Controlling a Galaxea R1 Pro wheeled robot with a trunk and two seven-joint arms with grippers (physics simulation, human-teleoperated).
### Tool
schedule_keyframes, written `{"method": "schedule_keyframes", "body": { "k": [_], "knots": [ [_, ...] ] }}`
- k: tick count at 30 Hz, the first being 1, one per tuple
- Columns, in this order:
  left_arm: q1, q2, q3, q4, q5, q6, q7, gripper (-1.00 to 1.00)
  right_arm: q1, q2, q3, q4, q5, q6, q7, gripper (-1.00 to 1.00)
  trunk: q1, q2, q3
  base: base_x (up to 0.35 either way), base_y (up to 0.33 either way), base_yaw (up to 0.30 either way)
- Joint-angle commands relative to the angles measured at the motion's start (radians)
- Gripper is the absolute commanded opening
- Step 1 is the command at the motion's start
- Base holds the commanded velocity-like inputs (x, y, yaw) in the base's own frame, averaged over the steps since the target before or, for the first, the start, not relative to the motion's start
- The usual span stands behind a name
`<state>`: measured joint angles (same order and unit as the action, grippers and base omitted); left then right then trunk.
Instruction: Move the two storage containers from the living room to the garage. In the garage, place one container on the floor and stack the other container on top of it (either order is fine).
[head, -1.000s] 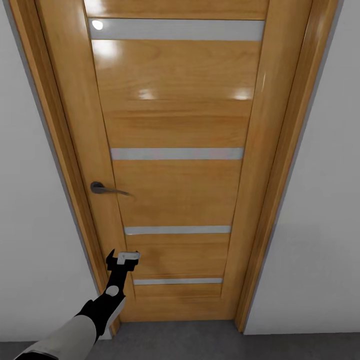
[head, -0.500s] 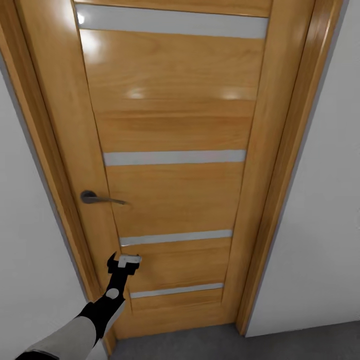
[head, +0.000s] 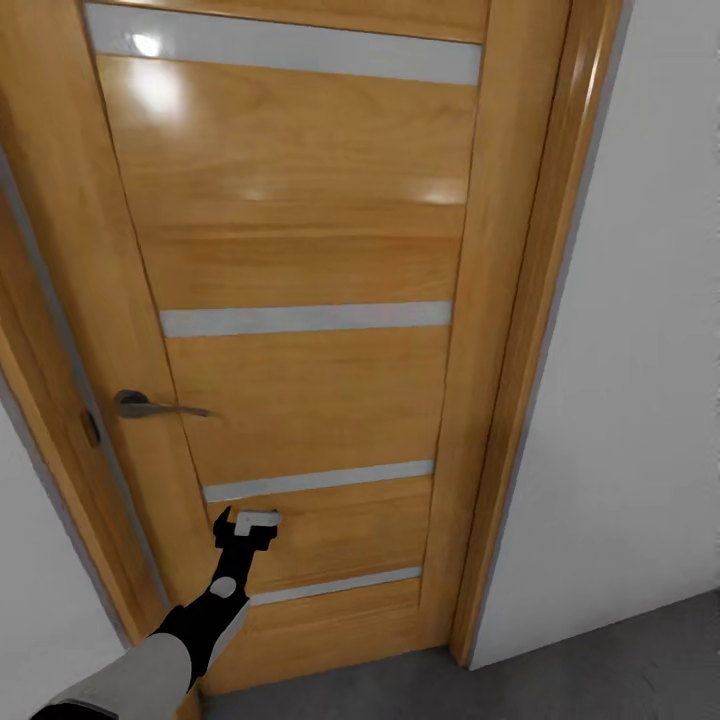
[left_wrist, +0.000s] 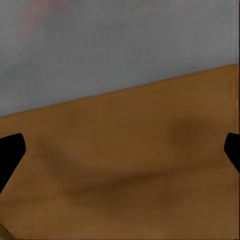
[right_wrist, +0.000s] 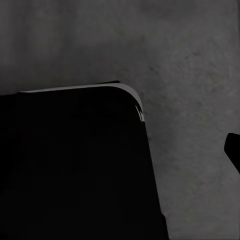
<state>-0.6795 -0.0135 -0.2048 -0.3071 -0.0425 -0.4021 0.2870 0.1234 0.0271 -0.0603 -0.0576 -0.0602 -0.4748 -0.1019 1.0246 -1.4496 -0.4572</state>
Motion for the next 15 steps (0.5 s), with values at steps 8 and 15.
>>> {"method": "schedule_keyframes", "body": {
  "k": [8, 15],
  "knots": [
    [-0.002, 0.003, -0.004, -0.004, 0.000, -0.036, 0.021, 1.00, 0.001, -0.002, -0.006, -0.002, -0.004, -0.002, 0.003, 1.00, 0.000, 0.000, 0.004, 0.142, 0.100, -0.195],
    [-0.003, 0.028, 0.033, -0.005, 0.018, -0.054, 0.024, 1.00, 0.001, -0.002, -0.004, -0.002, -0.003, -0.002, 0.003, 1.00, 0.000, 0.000, 0.008, 0.013, 0.009, -0.140]
  ]
}}
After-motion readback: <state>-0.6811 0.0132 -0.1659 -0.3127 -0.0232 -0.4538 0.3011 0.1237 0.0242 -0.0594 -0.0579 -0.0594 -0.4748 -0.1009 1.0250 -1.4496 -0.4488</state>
